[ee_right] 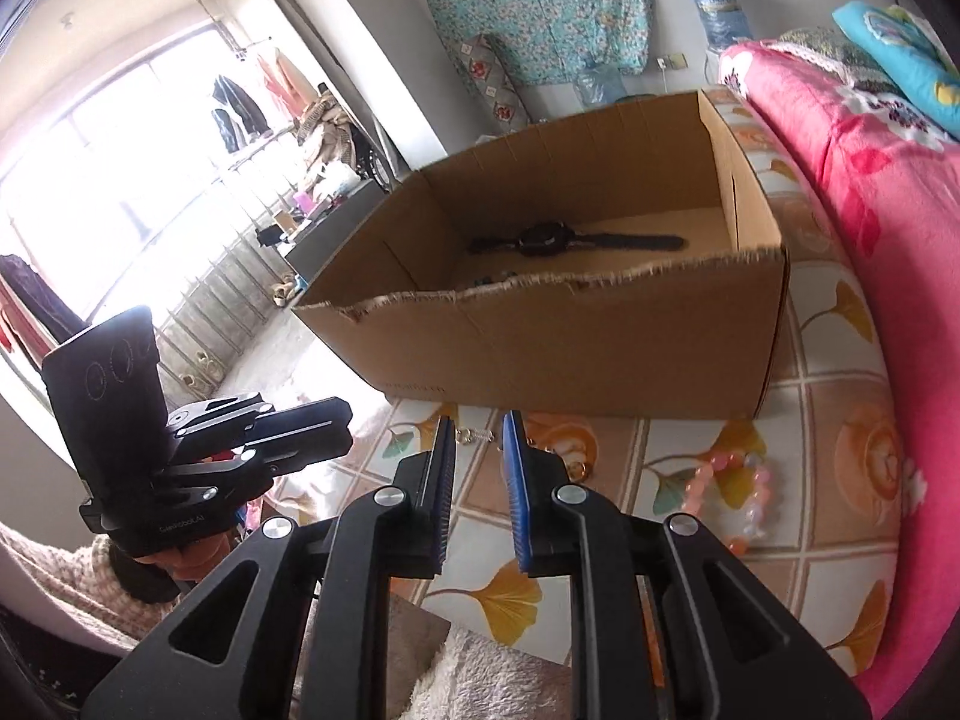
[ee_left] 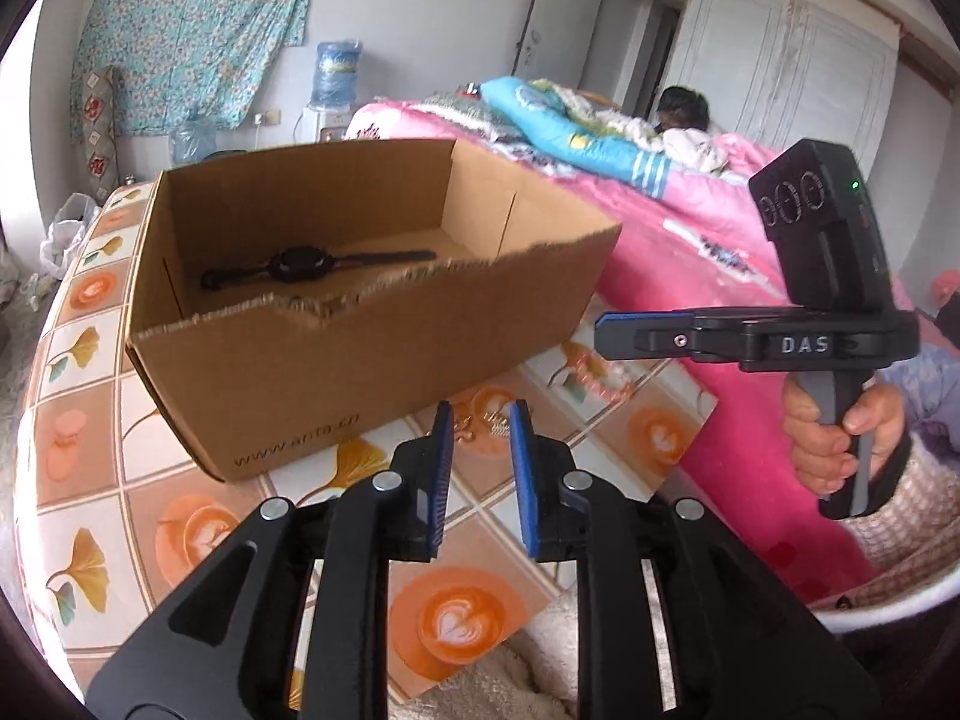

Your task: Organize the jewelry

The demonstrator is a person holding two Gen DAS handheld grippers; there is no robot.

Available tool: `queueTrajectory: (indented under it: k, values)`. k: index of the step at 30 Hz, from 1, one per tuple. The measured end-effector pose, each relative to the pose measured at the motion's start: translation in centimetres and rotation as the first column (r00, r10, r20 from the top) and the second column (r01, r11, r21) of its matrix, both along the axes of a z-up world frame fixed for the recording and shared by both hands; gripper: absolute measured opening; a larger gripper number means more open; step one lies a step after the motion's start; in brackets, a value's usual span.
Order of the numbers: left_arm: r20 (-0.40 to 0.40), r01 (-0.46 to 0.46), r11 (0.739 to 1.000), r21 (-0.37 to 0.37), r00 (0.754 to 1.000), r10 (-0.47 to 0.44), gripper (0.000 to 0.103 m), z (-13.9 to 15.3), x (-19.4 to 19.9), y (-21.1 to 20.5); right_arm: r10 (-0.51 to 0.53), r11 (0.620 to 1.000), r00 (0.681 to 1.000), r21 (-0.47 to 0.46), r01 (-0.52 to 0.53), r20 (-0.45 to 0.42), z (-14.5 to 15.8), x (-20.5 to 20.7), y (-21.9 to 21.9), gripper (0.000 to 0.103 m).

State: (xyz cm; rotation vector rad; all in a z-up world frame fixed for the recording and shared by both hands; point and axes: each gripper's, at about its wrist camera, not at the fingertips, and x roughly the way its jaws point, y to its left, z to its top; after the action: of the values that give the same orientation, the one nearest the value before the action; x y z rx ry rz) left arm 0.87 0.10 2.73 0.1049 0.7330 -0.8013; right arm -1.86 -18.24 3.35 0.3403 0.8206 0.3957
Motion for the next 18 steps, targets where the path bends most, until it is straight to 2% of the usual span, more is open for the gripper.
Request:
queueTrajectory:
  k: [4, 7, 14, 18]
  values:
    - [0.047, -0.026, 0.99, 0.142, 0.999, 0.02, 0.018, -3.4, 0.7, -1.8, -0.012, 1.0, 0.998, -0.008, 0.012, -0.069, -2.7, 0.3, 0.7, 0.017]
    - [0.068, -0.032, 0.979, 0.202, 0.998, 0.019, 0.018, -5.1, 1.7, -2.3, -0.008, 1.0, 0.996, 0.01, 0.009, -0.087, -3.6, 0.5, 0.8, 0.017]
    - [0.078, -0.004, 0.967, 0.253, 0.997, -0.017, 0.018, -6.4, 2.7, -2.6, -0.006, 1.0, 0.995, 0.025, 0.008, -0.097, -4.0, 1.6, 0.8, 0.017]
    - [0.075, 0.022, 0.969, 0.246, 0.996, -0.042, 0.018, -6.3, 2.9, -2.6, -0.004, 1.0, 0.995, 0.028, 0.007, -0.101, -4.3, 1.5, 1.1, 0.017]
